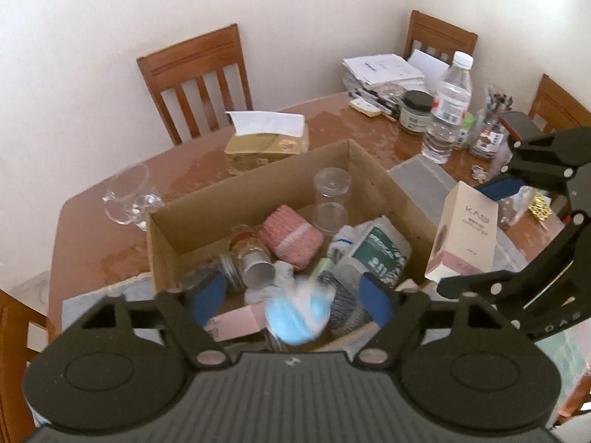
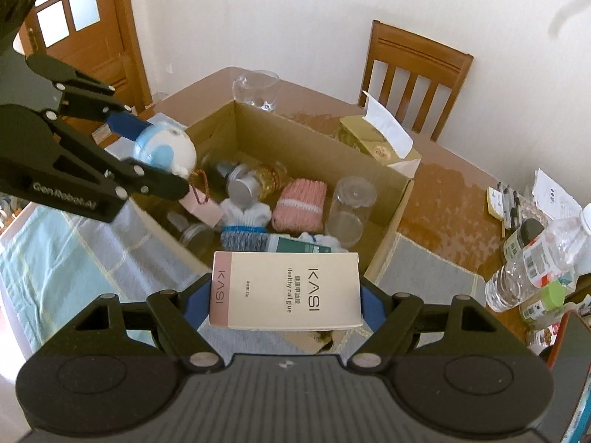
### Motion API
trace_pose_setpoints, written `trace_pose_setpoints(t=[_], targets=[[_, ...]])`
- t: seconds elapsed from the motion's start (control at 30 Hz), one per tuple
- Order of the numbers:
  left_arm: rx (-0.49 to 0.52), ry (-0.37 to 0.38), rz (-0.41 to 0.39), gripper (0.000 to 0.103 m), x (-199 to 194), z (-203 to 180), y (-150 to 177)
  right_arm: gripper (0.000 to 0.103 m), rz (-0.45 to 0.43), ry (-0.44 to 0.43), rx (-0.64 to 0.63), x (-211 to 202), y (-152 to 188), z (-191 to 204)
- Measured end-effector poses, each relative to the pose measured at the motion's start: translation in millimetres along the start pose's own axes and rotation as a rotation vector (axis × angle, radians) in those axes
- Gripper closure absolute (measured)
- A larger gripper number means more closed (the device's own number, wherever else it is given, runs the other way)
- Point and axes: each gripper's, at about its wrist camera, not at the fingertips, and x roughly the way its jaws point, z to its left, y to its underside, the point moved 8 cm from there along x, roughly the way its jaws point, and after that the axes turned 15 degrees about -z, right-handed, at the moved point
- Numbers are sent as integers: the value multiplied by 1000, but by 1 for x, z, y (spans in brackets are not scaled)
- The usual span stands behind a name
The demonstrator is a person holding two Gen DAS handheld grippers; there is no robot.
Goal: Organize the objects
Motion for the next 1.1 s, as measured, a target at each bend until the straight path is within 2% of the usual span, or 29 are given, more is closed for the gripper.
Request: trace_pose_setpoints(t=[0.17, 0.3, 0.5, 0.7, 0.73, 0.8, 0.93, 1.1], targets=[[-7, 1, 5, 18, 0, 2, 6, 20, -2, -1, -10, 7, -7, 1], [-13, -18, -23, 7, -6, 5, 12, 20, -3, 0, -11, 11, -10, 1], [-77, -55, -43, 4, -16, 19, 28, 20, -4, 2, -23, 27, -25, 2], [-122, -122, -43, 3, -24, 38, 44, 20, -26, 21, 7, 57, -50, 0], [-124, -133, -44, 3, -25, 40, 45, 17, -35, 32, 16, 62, -54, -1], [-128, -156, -58, 2, -29, 45, 46, 1, -21, 80, 53, 75, -61, -8], [-164, -185, -66, 1, -34, 54, 47, 0, -14, 88, 143, 77, -60, -11], [-204, -245, -27, 1, -33, 64, 52, 0, 67, 161, 177, 69, -40, -9]])
